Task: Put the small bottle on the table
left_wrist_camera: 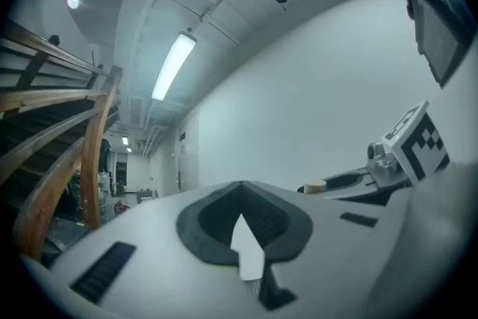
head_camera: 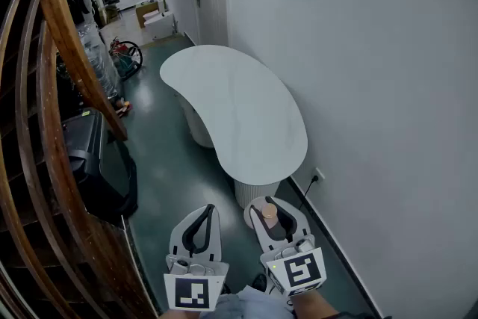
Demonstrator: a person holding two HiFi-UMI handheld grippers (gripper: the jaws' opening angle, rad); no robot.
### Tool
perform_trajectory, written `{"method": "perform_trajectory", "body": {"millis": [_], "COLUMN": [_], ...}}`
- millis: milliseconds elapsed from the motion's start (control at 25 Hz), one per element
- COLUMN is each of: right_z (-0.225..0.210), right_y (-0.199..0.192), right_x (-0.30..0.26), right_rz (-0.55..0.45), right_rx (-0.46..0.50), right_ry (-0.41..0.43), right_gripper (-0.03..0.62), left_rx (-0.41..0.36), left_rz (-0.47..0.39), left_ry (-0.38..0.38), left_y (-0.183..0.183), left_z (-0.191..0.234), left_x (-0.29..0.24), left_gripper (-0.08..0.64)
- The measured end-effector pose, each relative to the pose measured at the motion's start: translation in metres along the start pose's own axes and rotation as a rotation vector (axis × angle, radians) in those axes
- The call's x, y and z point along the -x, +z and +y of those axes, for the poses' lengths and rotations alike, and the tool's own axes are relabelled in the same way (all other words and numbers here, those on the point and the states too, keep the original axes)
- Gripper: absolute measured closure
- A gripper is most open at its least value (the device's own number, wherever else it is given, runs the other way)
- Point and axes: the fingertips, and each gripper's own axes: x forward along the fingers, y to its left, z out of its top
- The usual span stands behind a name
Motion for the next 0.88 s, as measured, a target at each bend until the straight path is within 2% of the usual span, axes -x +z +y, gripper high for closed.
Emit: {"method": "perform_trajectory", "body": {"millis": [120, 240, 520, 880], "right_z": [-0.004, -0.009, -0.023, -0.036], "right_y": [0.005, 0.002, -0.003, -0.019], "right_x": [0.000, 0.003, 0.010, 0.014], "right_rz": [-0.032, 0.014, -0.002, 0.019], "right_rx": [0.023, -0.001, -0.028, -0.040], "right_ry": [0.003, -0.014, -0.012, 0.041], "right_gripper": [0.465, 0.465, 0.465, 0.465], "left_rx": [0.010, 0.003, 0.002, -0.007], "left_rz": [0.014, 0.005, 0.014, 0.040], "left_ry": [0.001, 0.000, 0.009, 0.053], "left_y": [-0.001, 0.001, -0.001, -0.015], "left_z": [-0.003, -0.006, -0.017, -0.032], "left_x": [-0.002, -0.005, -0.010, -0.011], "left_gripper": [0.560, 0.560, 0.560, 0.560]}}
